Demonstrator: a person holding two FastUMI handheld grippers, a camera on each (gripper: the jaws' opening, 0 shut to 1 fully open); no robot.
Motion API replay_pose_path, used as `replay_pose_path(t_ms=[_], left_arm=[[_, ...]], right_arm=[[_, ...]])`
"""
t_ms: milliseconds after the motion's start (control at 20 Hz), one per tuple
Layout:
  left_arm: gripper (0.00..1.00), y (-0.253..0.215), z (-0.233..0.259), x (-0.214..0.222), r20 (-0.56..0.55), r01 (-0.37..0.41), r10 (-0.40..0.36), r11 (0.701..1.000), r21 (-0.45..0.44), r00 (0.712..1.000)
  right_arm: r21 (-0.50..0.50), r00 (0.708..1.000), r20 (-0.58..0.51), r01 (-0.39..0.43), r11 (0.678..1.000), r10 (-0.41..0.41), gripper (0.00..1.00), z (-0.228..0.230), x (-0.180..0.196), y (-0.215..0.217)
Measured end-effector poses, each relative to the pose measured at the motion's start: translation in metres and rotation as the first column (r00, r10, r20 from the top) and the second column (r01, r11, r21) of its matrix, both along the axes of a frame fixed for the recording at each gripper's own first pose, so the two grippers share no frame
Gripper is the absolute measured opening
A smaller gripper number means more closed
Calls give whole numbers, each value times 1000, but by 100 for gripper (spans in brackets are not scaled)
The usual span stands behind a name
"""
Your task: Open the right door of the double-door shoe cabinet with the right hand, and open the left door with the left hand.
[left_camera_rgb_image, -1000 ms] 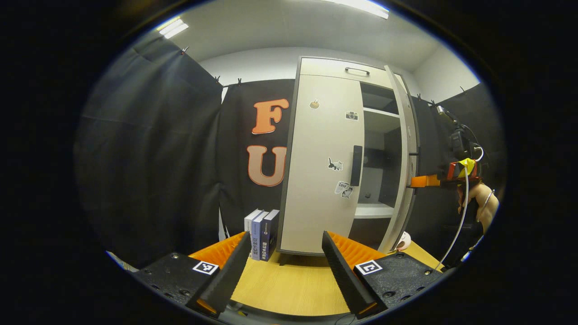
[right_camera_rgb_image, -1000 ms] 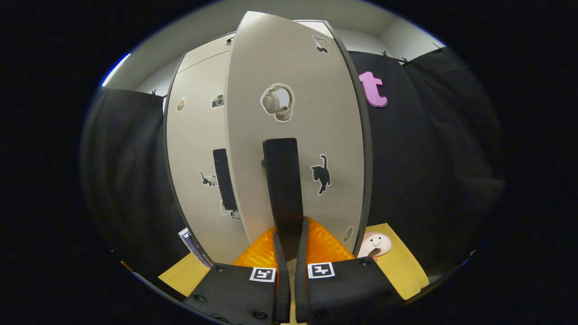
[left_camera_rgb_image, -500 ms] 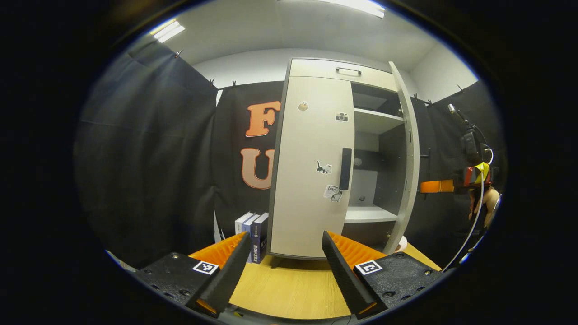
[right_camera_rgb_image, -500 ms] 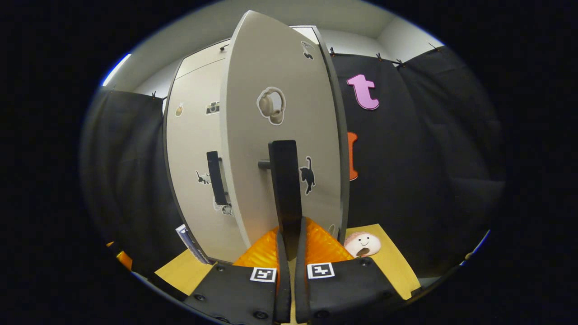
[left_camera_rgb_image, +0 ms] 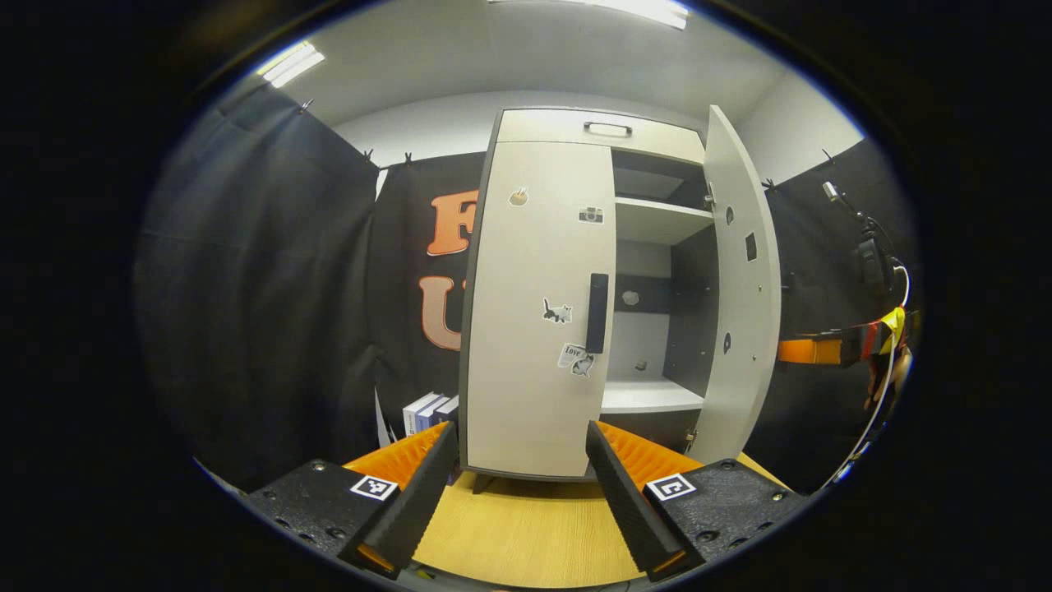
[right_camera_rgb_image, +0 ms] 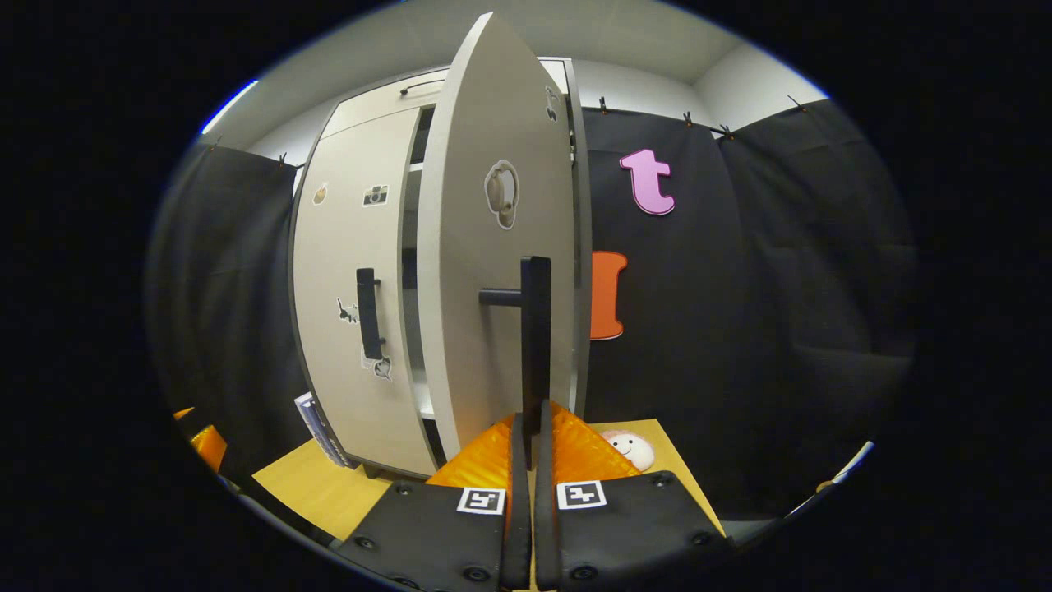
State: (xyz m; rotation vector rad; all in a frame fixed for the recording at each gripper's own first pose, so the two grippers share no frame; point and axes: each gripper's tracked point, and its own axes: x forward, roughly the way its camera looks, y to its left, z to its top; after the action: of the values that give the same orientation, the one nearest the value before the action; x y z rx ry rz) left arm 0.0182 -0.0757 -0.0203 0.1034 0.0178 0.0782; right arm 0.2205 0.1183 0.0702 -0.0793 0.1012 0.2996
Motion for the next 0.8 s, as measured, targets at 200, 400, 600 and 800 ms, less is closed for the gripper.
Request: replay_pose_path(t_ms=[200,400,600,800], left_arm=[[92,-15,-1,9,-6,0,0,1000,-10,1000],[95,-32,-1,19,-12,2,-2,1000,-16,1000],[95,-49,2,33,-4,4,-4,1000,-2,1000],[95,-64,0,48,-8,9,-9,1000,16,1000]], right_arm=[[2,1000,-1,24,1000,-24,10,0,4,-16],[-2,997,7,75,997,-75,8,3,11,-35],[35,998,-18,63,997,-62,7,2,11,-38],[40,999,-23,25,999,-24,7,0,11,-37]])
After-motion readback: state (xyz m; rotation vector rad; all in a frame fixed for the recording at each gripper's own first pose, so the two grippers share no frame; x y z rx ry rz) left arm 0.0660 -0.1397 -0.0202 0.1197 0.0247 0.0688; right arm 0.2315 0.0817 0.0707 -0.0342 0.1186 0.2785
